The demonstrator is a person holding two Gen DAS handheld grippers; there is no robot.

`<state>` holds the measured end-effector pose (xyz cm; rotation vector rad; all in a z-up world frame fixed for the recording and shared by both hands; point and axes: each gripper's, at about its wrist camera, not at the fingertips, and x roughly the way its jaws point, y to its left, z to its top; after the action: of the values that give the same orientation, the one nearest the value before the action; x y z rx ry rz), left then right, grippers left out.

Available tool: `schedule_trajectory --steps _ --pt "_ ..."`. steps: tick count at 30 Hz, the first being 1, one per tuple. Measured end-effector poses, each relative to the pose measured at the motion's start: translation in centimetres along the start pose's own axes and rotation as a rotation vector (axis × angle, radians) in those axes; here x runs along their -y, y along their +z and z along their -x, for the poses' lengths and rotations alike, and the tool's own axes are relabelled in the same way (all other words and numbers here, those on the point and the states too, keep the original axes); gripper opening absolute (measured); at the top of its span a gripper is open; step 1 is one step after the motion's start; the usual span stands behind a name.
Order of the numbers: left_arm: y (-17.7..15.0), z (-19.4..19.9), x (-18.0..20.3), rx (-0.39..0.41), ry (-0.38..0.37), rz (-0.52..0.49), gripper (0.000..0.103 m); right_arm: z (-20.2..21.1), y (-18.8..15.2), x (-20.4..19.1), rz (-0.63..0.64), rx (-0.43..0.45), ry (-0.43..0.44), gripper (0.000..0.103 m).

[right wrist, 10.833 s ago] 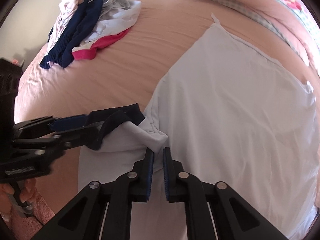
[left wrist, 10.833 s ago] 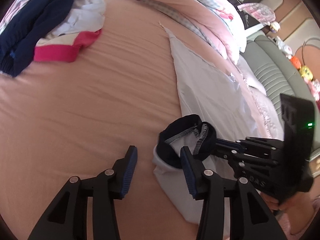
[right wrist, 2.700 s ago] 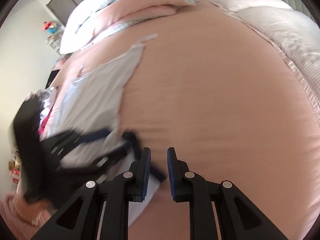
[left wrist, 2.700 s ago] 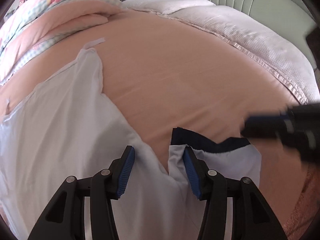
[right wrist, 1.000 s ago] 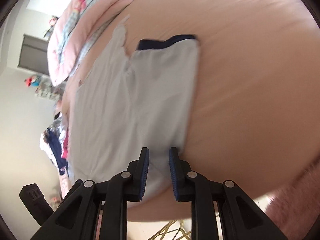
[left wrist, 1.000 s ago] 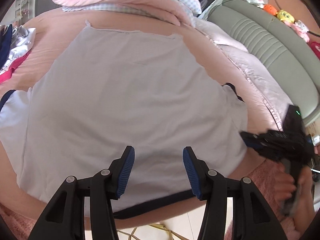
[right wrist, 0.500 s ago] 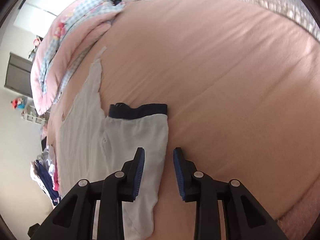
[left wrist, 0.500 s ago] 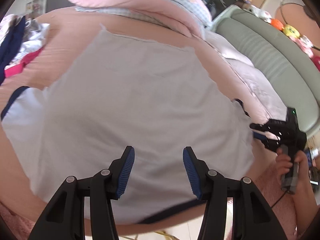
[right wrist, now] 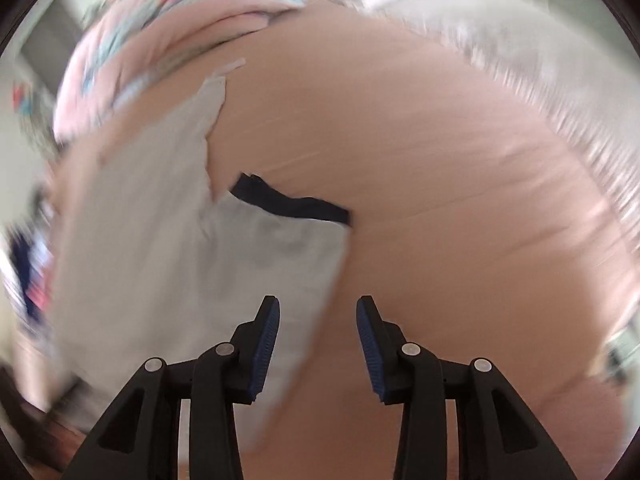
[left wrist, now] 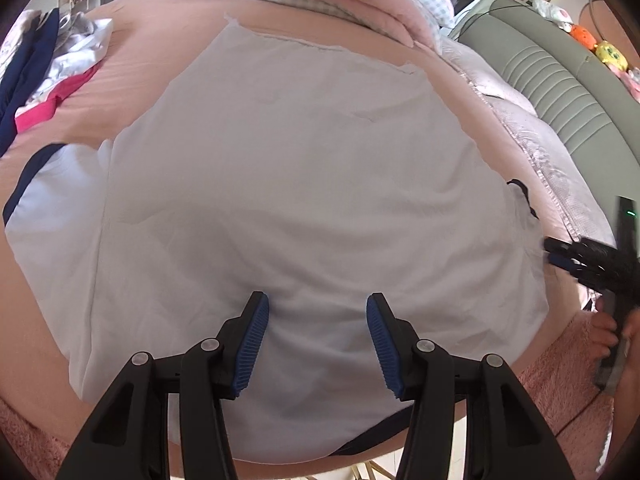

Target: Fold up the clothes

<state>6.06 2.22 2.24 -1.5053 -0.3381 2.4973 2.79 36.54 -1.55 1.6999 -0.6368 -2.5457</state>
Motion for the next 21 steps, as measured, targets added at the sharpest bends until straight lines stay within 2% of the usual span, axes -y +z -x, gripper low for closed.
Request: schedule_trajectory --steps 2,4,6,7,8,9,13,15,18,19,21 --pt "0.1 0.4 -0.2 0.015 -0.002 0.004 0.048 -1.2 0.4 0.4 -0.079 0.000 0.007 0.039" --pt "0.1 0.7 -0.6 0.027 -0.014 0.016 0.048 -1.4 0.5 -0.2 -0.054 0.011 -0.002 0.042" --pt "0.3 0.6 -0.7 0.030 -0.032 0.034 0.048 -1.5 0.6 -1.0 -0.022 0.023 -0.012 0.035" --pt "0.5 0.4 -0.7 0.029 -0.042 0.044 0.048 -1.6 0.6 -1.3 -0.006 0.029 -0.017 0.007" --pt "0.6 0.2 -0.7 0.027 -0.053 0.054 0.048 -1.9 0.6 -1.9 0.034 0.003 0.005 0.001" --pt "0.7 0.1 -0.7 0.027 -0.056 0.052 0.048 -1.9 0.7 -2.2 0.057 -0.009 0.014 0.001" --pt "0.4 0.0 -0.5 0.023 -0.058 0.033 0.048 2.5 -1.4 -5.7 0.216 0.134 0.076 0.001" --pt "0.3 -0.4 -0.4 0.013 -0.058 0.033 0.048 4.0 -2.7 -8.4 0.316 0.154 0.132 0.001" --pt "0.3 -0.5 0.0 0.013 -0.058 0.026 0.048 2.1 -4.4 -11.9 0.463 0.064 0.117 0.002" --pt "0.3 -0.5 0.1 0.013 -0.064 0.025 0.048 0.0 -5.1 -12.5 0.512 -0.027 0.068 0.004" --pt "0.2 -0.4 0.4 0.014 -0.081 0.013 0.048 -2.0 -6.5 -12.3 0.542 -0.153 -0.001 0.006"
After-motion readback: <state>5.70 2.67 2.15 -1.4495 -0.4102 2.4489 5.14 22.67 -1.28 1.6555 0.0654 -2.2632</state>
